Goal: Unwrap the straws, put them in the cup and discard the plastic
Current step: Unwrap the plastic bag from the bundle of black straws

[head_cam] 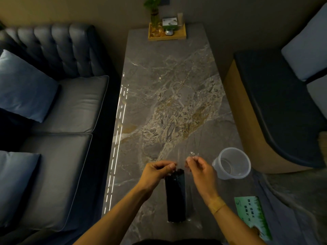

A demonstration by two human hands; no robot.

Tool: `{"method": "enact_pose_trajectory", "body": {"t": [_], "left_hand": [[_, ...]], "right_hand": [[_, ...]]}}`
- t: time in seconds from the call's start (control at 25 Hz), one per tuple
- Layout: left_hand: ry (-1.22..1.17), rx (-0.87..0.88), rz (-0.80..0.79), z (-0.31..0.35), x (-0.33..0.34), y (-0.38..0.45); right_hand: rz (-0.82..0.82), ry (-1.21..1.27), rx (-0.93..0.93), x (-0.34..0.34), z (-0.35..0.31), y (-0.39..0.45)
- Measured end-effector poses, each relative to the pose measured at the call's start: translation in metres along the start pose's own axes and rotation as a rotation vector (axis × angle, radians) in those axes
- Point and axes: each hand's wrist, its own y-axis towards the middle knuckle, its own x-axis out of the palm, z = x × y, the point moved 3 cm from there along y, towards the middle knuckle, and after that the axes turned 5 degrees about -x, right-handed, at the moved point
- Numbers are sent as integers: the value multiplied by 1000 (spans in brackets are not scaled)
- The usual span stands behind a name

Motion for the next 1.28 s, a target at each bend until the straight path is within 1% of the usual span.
{"method": "enact_pose_trajectory", "body": {"t": [0.08, 0.16, 0.32, 0.48, 0.56, 0.72, 0.88, 0.96, 1.0, 1.08, 1.16, 1.2, 1.24, 1.28], "left_hand": [[12, 13, -7, 3, -2, 0], [-5, 11, 3, 5, -6, 0], [-61, 9, 40, 10, -15, 0], [-78, 12, 161, 19, -20, 1], [-82, 18, 193, 23, -19, 0], [-51, 71, 133, 34, -19, -4], [43, 132, 16, 52, -16, -6], [57, 184, 9, 62, -14, -7], [57, 207, 36, 67, -12, -9], [109, 256, 134, 74, -10, -15], [261, 325, 277, 76, -11, -30], [310, 367, 314, 75, -11, -40], [324, 419, 304, 74, -11, -52], [334, 475, 259, 72, -9, -63]], "right_hand": [[-12, -52, -48, -5, -4, 2], [-28, -37, -54, -12, -8, 4], [-95, 120, 28, -28, -16, 4], [-151, 199, 112, -35, -23, -2], [-170, 197, 124, -38, -27, -5], [-271, 117, 68, -45, -48, -9], [-315, -11, -65, -45, -75, -13], [-308, -35, -100, -41, -85, -19], [-293, -25, -105, -38, -88, -24], [-243, -12, -109, -29, -93, -34], [-182, -28, -114, -19, -95, -44], [-149, -35, -119, -14, -95, -48], [-118, -40, -126, -9, -97, -54], [-94, -40, -129, -3, -98, -59]]}}
